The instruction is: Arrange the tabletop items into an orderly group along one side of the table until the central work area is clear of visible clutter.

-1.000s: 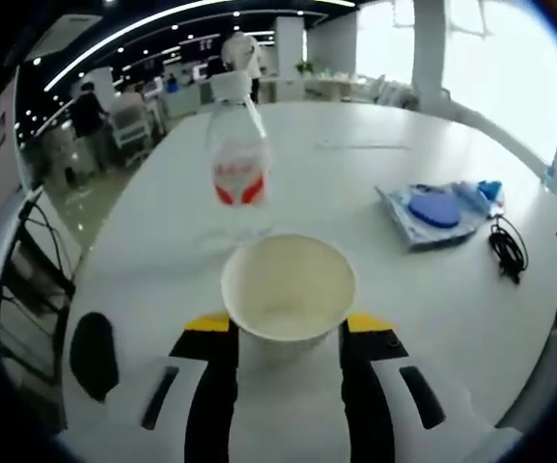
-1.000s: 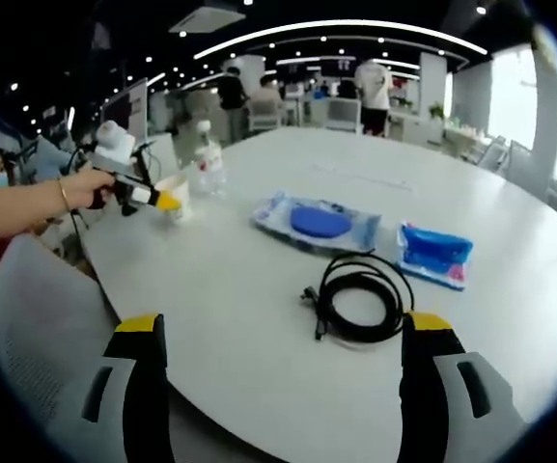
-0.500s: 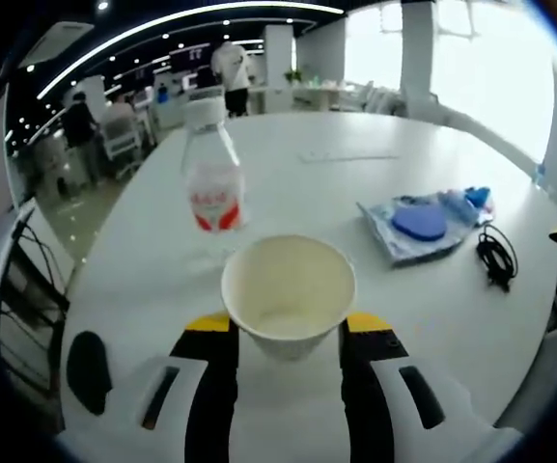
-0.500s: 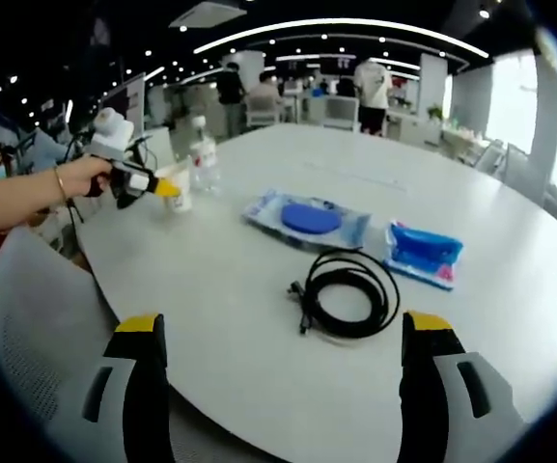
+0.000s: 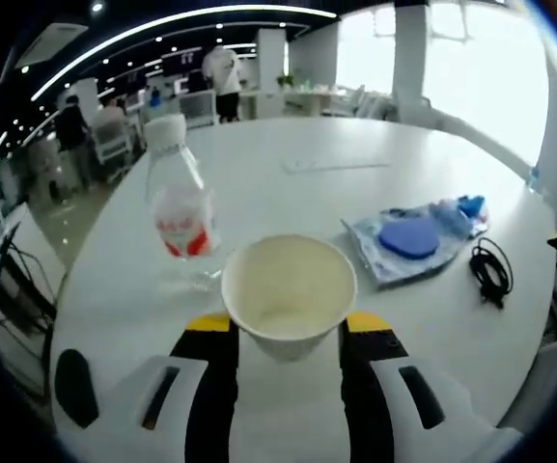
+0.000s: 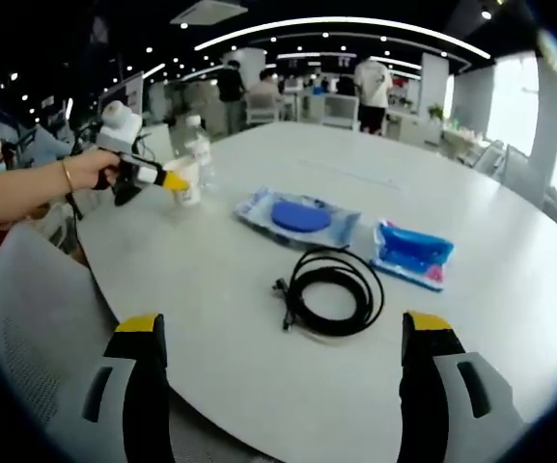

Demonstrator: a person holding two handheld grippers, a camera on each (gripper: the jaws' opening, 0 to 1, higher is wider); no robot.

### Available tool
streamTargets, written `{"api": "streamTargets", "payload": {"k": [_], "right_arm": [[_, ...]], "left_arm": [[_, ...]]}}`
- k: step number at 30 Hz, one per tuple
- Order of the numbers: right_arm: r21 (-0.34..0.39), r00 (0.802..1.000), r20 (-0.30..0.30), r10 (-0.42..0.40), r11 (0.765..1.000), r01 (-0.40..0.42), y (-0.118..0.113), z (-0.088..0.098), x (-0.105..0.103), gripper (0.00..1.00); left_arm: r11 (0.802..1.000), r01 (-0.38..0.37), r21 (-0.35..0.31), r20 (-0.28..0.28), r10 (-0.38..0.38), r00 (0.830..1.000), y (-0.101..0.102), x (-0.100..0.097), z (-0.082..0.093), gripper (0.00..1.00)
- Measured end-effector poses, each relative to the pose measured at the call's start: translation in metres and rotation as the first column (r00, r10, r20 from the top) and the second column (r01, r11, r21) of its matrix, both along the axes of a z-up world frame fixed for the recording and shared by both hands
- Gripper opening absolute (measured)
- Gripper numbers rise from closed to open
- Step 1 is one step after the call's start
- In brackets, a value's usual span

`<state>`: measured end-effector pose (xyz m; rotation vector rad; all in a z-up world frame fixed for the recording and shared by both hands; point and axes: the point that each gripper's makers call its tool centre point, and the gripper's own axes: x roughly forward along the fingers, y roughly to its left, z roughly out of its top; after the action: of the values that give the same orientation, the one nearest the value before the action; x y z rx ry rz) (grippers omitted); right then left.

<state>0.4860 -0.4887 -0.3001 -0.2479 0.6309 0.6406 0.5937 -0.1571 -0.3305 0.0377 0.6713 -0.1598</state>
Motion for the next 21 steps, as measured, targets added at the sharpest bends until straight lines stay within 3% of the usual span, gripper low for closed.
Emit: {"api": "streamTargets", "payload": {"k": [10,21], "right_arm": [[0.081,1.0,-0.019,-0.012,0.997,0.013,-0.007,0.006,0.0,0.99],[0.08,0.998,-0.037,-0.052,0.995,0.055,-0.018,0.0,0.003,0.99]], "left_arm": [[1.0,0.009,-0.021,0.005,-0.009,1.0,-0.018,0.022,0.0,0.38],[0.999,0.012,-0.05,-0.002,-0.012,1.0,-0.033,0.046,-0.007,0.38]]}}
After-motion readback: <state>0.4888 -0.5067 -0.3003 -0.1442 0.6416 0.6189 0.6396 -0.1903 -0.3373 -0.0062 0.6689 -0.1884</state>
